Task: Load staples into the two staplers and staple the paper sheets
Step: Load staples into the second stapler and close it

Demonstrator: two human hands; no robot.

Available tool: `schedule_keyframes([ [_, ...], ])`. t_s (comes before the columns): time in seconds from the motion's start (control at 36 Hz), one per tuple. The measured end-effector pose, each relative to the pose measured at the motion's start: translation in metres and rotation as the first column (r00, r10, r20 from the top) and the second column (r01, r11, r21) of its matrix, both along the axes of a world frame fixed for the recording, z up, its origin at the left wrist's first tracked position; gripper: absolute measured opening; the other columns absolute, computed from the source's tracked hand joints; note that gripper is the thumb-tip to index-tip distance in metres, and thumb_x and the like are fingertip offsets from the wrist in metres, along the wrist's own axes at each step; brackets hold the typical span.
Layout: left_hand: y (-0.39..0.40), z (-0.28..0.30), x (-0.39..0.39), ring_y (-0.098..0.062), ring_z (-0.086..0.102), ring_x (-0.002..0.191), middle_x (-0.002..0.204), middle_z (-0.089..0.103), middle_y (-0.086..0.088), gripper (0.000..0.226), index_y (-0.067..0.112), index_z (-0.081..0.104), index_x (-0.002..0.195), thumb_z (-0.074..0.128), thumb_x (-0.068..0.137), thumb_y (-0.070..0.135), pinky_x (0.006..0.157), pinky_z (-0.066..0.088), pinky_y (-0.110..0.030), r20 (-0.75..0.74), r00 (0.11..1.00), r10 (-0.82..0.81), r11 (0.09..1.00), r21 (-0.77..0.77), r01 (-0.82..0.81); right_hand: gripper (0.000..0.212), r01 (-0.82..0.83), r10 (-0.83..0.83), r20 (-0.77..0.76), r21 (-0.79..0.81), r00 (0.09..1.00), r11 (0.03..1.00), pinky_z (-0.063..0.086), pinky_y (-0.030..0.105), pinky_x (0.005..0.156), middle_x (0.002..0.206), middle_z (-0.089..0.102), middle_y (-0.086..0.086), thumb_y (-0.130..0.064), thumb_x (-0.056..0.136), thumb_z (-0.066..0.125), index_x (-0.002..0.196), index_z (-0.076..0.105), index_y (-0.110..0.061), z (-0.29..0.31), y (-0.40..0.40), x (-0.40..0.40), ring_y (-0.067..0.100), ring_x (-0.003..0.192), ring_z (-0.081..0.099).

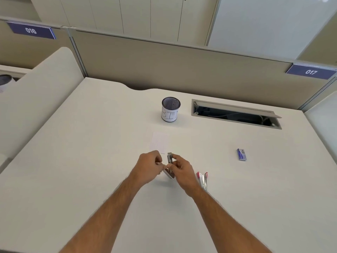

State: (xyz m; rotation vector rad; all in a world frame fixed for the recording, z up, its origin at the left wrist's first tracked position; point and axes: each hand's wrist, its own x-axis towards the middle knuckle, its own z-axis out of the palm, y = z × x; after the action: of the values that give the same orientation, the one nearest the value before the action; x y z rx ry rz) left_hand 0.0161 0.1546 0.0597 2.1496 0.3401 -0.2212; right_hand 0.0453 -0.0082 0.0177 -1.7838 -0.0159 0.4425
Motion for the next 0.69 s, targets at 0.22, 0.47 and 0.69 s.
schedule_keyframes([
  [0.22,0.002,-0.012,-0.002,-0.020,0.078,0.076,0.089,0.071,-0.004,0.035,0.007,0.063,0.124,0.073,0.090,0.006,0.089,0.061,-0.043,-0.056,0.994,0.092,0.982,-0.163,-0.100,0.040,-0.125,0.126,-0.026,0.063,0.992,0.990,0.060,0.029,0.083,0.093,0.064,0.001,-0.011,0.101,0.057,0.136,0.062,-0.031,0.006,-0.005,0.001,0.010,0.088,0.069],
  [0.47,0.007,-0.013,-0.001,-0.014,0.078,0.086,0.099,0.078,-0.002,0.055,0.018,0.050,0.146,0.069,0.094,0.010,0.088,0.056,-0.025,-0.061,0.998,0.005,0.962,-0.272,-0.022,0.031,-0.253,0.290,0.142,-0.232,0.946,0.939,0.043,0.025,0.066,0.076,0.059,-0.006,-0.030,0.082,0.076,0.106,0.060,-0.021,0.011,0.000,0.005,0.007,0.068,0.048],
  [0.69,0.020,-0.018,0.005,-0.020,0.078,0.092,0.114,0.074,-0.008,0.040,0.018,0.063,0.130,0.069,0.093,0.005,0.091,0.058,-0.025,-0.092,0.986,-0.141,0.916,-0.391,0.095,0.014,-0.350,0.430,0.152,-0.374,0.890,0.858,0.050,0.039,0.079,0.091,0.071,0.003,-0.018,0.095,0.066,0.108,0.066,-0.012,0.017,-0.001,0.010,0.024,0.082,0.060],
])
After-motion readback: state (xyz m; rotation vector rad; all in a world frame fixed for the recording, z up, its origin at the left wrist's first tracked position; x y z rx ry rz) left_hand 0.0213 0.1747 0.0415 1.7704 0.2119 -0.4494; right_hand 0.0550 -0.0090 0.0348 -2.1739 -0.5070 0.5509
